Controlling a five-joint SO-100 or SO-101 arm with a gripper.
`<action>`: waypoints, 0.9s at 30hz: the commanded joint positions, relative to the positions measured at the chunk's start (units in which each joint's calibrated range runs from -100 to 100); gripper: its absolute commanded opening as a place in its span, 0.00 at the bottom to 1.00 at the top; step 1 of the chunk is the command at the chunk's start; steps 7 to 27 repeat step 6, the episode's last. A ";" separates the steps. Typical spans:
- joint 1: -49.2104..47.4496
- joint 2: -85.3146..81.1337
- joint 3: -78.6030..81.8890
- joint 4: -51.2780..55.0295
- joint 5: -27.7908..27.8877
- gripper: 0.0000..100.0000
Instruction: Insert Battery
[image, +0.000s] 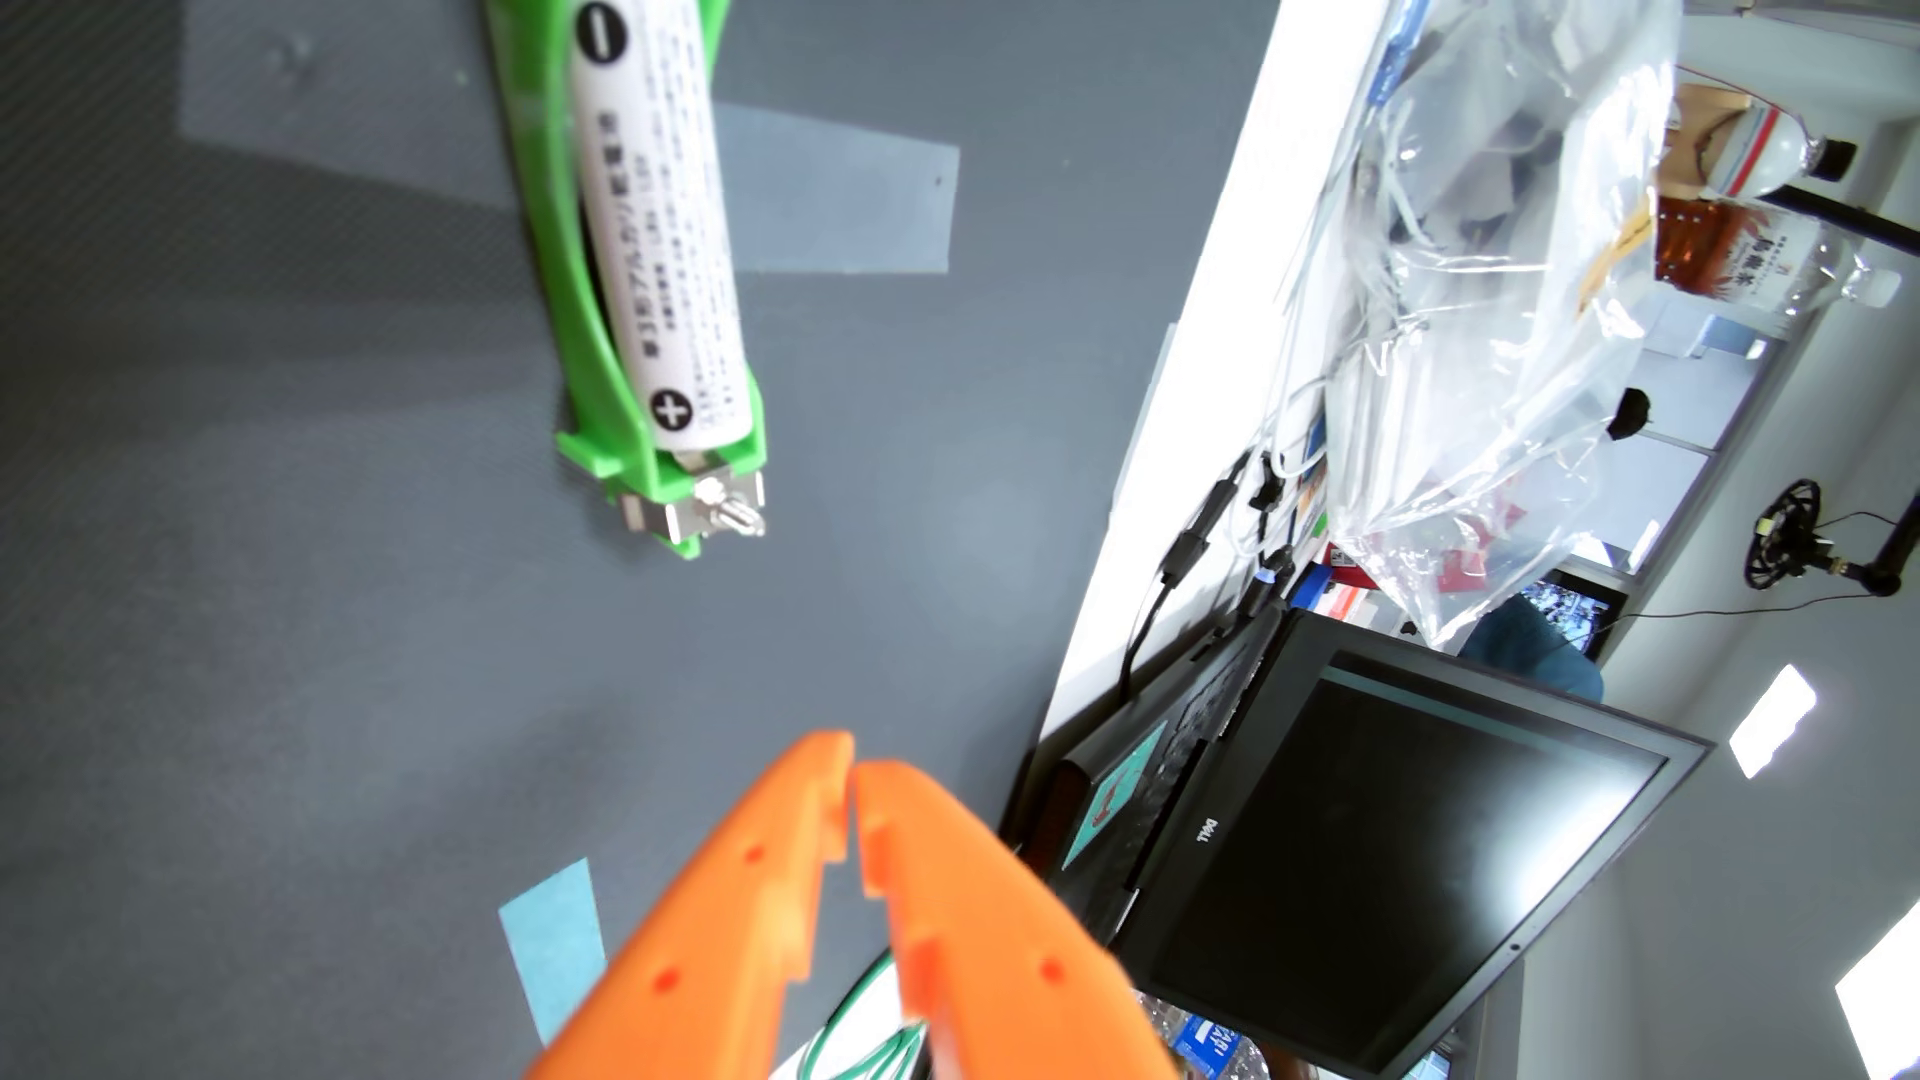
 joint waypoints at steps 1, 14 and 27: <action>0.28 -0.24 1.01 -0.40 0.38 0.02; 0.28 -0.24 1.64 -0.49 0.44 0.02; 0.28 -0.24 1.64 -0.49 0.44 0.02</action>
